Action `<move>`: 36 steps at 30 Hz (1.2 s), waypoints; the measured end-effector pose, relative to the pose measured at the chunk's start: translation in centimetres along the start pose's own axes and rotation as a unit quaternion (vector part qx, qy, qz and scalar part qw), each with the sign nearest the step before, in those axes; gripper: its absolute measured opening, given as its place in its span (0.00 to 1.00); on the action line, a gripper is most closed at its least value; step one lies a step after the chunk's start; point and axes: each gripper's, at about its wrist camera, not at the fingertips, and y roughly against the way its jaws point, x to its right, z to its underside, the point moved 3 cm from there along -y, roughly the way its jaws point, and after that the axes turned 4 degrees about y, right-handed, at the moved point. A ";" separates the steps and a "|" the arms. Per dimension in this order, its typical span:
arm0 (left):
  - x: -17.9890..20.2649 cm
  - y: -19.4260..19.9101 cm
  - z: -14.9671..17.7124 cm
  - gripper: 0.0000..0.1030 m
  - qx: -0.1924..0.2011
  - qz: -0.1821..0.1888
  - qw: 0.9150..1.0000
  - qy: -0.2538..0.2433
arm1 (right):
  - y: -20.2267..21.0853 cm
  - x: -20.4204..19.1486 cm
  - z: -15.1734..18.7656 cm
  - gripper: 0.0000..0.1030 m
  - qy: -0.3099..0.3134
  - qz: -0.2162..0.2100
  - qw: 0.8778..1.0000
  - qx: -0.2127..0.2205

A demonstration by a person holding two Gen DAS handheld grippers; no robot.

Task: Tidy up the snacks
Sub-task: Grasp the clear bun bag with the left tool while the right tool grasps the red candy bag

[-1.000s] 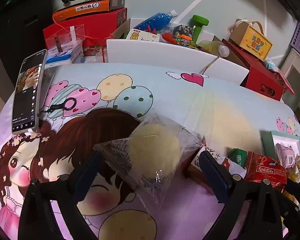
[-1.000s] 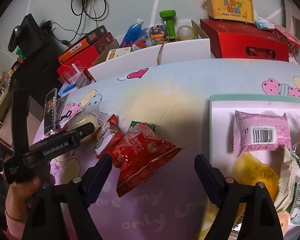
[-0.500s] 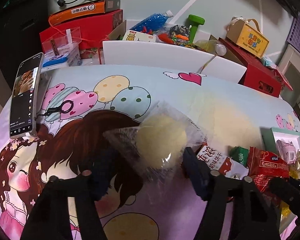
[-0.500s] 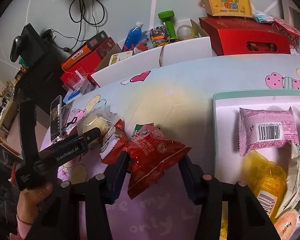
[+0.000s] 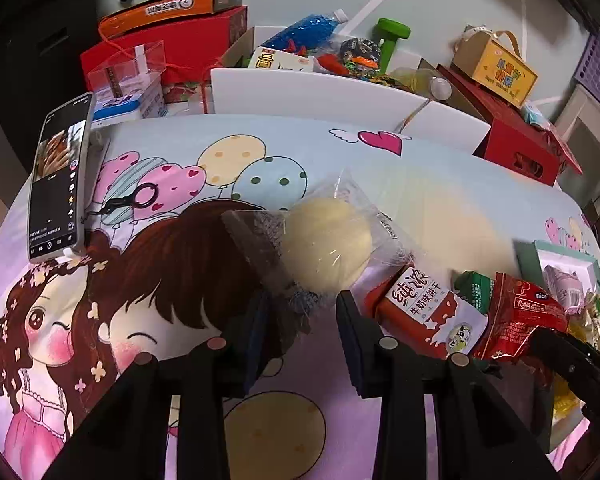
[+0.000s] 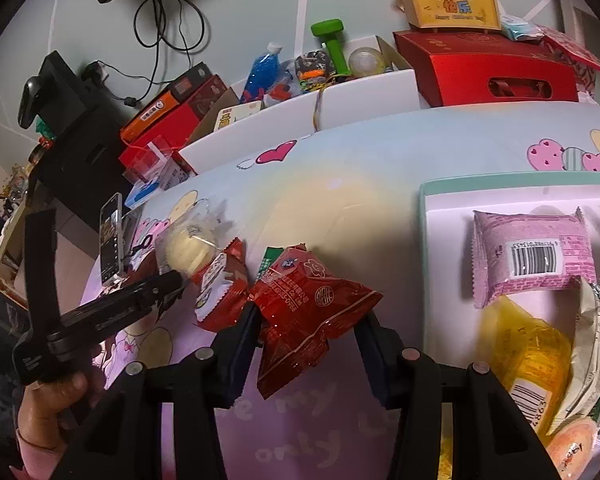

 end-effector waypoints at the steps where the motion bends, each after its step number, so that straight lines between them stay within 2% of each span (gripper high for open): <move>1: 0.0 0.2 0.0 0.36 0.000 0.001 1.000 0.002 | 0.1 0.0 0.0 0.47 -0.001 -0.001 1.000 0.000; 4: 0.2 0.6 -0.2 0.37 0.000 0.008 1.000 -0.001 | 0.2 0.1 0.0 0.45 0.001 -0.004 1.000 0.003; 6: 0.5 0.8 -0.3 0.45 0.002 0.009 1.000 -0.004 | 0.2 0.1 -0.1 0.44 0.001 -0.005 1.000 0.005; 8: 0.9 1.0 -0.4 0.61 0.004 0.012 1.000 -0.004 | 0.2 0.2 -0.1 0.44 0.001 -0.006 1.000 0.006; 12: 1.3 0.7 -1.2 0.63 0.003 0.024 1.000 0.018 | 0.6 0.4 -0.3 0.42 -0.002 -0.007 1.000 0.015; 13: 1.5 0.6 -1.5 0.67 0.004 0.023 1.000 0.020 | 0.7 0.4 -0.4 0.42 -0.001 -0.008 1.000 0.019; 14: 1.7 0.4 -1.9 0.75 0.007 0.019 1.000 0.023 | 1.0 0.5 -0.5 0.42 -0.001 -0.009 1.000 0.024; 15: 1.8 0.3 -2.3 0.77 0.009 0.015 1.000 0.026 | 1.2 0.5 -0.6 0.41 -0.001 -0.010 1.000 0.028; 20: 2.2 -0.5 -4.1 0.80 0.013 0.017 0.998 0.056 | 1.7 1.0 -0.8 0.41 -0.009 -0.010 0.999 0.038; 23: 2.2 -1.7 -4.9 0.80 0.006 0.002 0.997 0.071 | 1.8 1.5 -1.0 0.41 -0.017 -0.008 0.999 0.041; 33: 2.3 -4.5 -5.3 0.81 -0.014 -0.060 0.997 0.054 | 1.9 2.0 -1.1 0.41 -0.023 -0.004 0.999 0.040; 36: 2.3 -4.5 -5.1 0.78 -0.012 -0.067 0.996 0.050 | 2.0 1.9 -1.2 0.41 -0.022 -0.003 0.999 0.042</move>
